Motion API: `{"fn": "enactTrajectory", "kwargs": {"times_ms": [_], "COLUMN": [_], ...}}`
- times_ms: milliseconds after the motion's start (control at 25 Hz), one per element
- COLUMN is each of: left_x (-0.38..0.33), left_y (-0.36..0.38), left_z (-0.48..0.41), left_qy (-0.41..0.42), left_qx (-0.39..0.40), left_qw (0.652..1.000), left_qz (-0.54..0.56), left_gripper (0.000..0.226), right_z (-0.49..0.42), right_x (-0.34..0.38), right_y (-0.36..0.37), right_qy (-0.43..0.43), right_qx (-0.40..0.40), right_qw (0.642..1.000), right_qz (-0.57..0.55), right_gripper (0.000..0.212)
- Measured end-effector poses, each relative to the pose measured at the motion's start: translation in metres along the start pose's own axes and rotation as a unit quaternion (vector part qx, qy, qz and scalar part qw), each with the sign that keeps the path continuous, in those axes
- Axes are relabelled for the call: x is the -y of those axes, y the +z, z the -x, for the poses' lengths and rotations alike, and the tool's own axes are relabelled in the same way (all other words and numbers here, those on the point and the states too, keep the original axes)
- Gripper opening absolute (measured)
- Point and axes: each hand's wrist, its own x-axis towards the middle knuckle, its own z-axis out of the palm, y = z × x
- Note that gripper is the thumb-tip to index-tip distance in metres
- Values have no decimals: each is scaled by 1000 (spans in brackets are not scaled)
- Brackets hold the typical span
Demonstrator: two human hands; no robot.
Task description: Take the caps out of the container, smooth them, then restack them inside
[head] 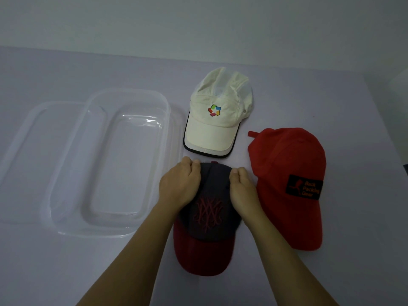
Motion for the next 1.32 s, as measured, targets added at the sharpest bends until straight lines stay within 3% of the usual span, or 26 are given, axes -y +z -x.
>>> {"fn": "enactTrajectory", "kwargs": {"times_ms": [280,400,600,680,800,920,1040,1160,1320], "left_x": [1,1,-1,-8,-31,-50,-54,-51,-52], "left_y": [0,0,-3,-6,-7,13,51,96,134], "left_z": [1,0,-7,2,31,62,89,110,111], "left_qy": [-15,-20,28,93,163,221,287,271,224], "left_qx": [-6,3,14,-51,-123,-64,50,147,113], "left_qw": [1000,999,997,991,975,971,956,950,959], "left_qz": [21,26,74,76,89,65,42,-42,-132], "left_gripper": [40,40,31,25,37,50,69,83,94], "right_z": [-9,-10,-1,7,30,53,65,70,75], "right_x": [-6,-6,1,7,7,-33,-94,-136,-149], "right_y": [0,2,0,-10,-40,-75,-109,-129,-124], "right_qy": [17,20,-116,-176,-249,-198,-120,-82,-124], "right_qx": [-25,-34,-49,-69,-125,-176,-159,-96,-134], "right_qw": [997,998,991,981,960,964,980,989,972], "right_qz": [-69,-46,33,48,26,5,25,75,148], "right_gripper": [34,39,22,26,32,56,81,84,61]}}
